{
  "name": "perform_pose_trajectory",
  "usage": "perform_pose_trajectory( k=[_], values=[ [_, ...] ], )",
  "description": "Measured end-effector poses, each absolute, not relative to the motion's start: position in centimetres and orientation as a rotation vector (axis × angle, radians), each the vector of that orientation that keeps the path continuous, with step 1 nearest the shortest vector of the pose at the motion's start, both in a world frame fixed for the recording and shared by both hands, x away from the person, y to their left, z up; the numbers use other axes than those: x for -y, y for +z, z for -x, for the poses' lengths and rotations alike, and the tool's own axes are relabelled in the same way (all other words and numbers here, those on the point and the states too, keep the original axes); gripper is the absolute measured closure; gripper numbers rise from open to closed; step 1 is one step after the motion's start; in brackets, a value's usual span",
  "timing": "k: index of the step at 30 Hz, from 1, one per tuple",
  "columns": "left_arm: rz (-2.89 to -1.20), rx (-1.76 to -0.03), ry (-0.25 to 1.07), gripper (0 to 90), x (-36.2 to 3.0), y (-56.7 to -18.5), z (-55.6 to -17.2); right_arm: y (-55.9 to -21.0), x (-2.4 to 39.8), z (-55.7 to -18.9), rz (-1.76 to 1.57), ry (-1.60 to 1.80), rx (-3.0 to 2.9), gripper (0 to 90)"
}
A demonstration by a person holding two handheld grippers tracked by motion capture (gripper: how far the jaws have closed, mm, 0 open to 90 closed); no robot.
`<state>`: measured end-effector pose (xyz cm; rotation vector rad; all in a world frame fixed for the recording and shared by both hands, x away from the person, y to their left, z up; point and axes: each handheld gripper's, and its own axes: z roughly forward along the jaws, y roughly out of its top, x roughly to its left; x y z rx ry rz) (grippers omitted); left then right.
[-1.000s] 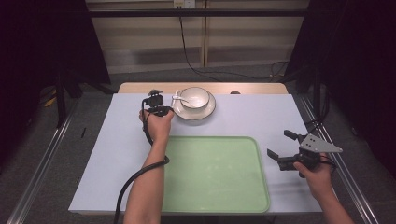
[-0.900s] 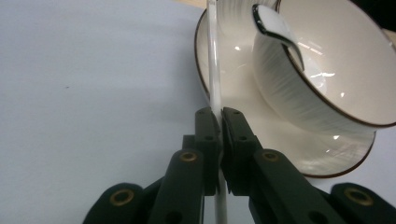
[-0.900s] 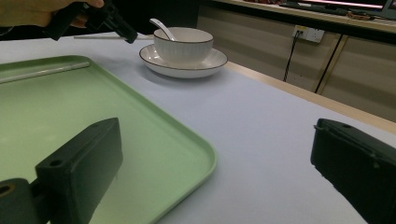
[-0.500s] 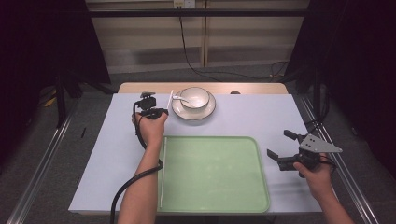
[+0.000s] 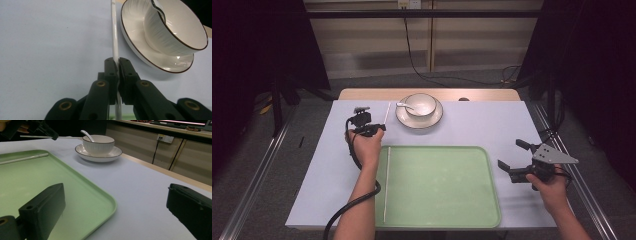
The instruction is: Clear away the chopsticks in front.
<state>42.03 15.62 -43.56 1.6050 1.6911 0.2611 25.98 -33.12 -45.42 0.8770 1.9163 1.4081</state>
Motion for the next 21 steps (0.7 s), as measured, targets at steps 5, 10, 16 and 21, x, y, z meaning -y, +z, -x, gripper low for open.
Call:
perform_pose_trajectory(
  k=[5, 10, 16, 21],
  values=[
    [-1.605, -1.691, 0.271, 86.0, -16.1, -43.3, -41.0, -45.4, 33.1, -26.0, -0.875, 1.408, -1.916, 1.6],
    [-1.586, -1.689, 0.271, 86.1, -16.4, -43.0, -40.1, -45.4, 33.1, -26.0, -0.873, 1.410, -1.914, 1.6],
    [-1.579, -1.681, 0.273, 86.0, -16.5, -42.5, -39.0, -45.3, 33.2, -25.9, -0.875, 1.412, -1.910, 1.6],
    [-1.577, -1.679, 0.277, 86.0, -16.6, -42.5, -38.0, -45.3, 33.0, -25.9, -0.875, 1.412, -1.909, 1.6]
  ],
)
